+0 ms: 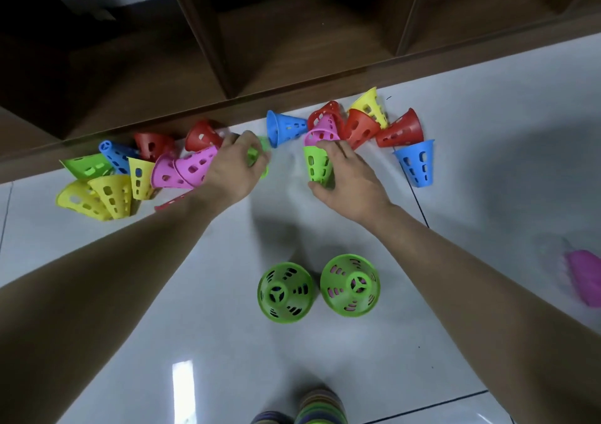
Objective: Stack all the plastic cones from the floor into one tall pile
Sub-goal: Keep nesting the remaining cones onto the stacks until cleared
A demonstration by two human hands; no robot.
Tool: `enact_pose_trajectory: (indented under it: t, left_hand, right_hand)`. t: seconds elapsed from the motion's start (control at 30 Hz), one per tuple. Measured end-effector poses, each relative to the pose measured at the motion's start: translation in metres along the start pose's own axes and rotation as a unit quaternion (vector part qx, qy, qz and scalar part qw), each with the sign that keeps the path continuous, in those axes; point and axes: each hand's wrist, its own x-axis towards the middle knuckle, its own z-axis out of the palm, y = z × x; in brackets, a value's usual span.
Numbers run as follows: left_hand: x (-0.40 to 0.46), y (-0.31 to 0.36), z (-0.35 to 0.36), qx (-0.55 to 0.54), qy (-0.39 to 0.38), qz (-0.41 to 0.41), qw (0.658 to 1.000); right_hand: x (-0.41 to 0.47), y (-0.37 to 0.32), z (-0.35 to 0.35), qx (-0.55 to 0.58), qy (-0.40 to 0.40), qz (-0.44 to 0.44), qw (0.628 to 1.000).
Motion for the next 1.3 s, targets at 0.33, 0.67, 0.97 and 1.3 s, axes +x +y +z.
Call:
enact_pose_trajectory:
  t: [0.33,0.67,0.97,1.3]
  left_hand:
    - [-0.067,-0.004,-0.004,0.107,-0.081,-0.12,0.984]
    - [-0.15,-0.005,-0.022,-0.18,-0.14,-0.208,0.951]
    - [-0.213,0.056,-0.064,-0.428,0.096,-0.05,0.897]
    - [-0.234,0.064,-0.021,-0.243,-0.01,0.027,0.97]
  right_hand:
    - [0.012,-0.013,0.025,-0.077,0.005,-0.002,0.997]
    - [-0.048,0.019,0.01,0.022,0.005,-0.024,0.999]
    - [-0.12,0.053,-0.022,0.115,0.048,0.06,0.99]
    - [-0.119,0.048,-0.03,0.046,0.043,0.037,0.997]
